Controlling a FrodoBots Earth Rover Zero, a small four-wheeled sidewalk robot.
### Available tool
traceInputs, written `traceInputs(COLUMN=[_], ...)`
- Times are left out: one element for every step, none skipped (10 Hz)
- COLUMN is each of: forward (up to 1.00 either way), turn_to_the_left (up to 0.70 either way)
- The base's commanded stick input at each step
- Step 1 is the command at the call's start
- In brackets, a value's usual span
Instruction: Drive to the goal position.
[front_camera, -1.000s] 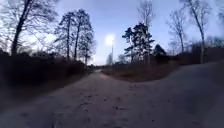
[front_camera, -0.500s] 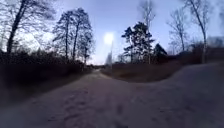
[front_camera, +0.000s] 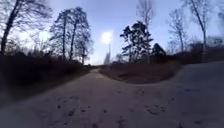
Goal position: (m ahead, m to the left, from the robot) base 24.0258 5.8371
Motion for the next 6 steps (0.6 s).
traceInputs(forward=[1.00,1.00,1.00,1.00,1.00,1.00], turn_to_the_left=[0.00,0.00,0.00,0.00,0.00,0.00])
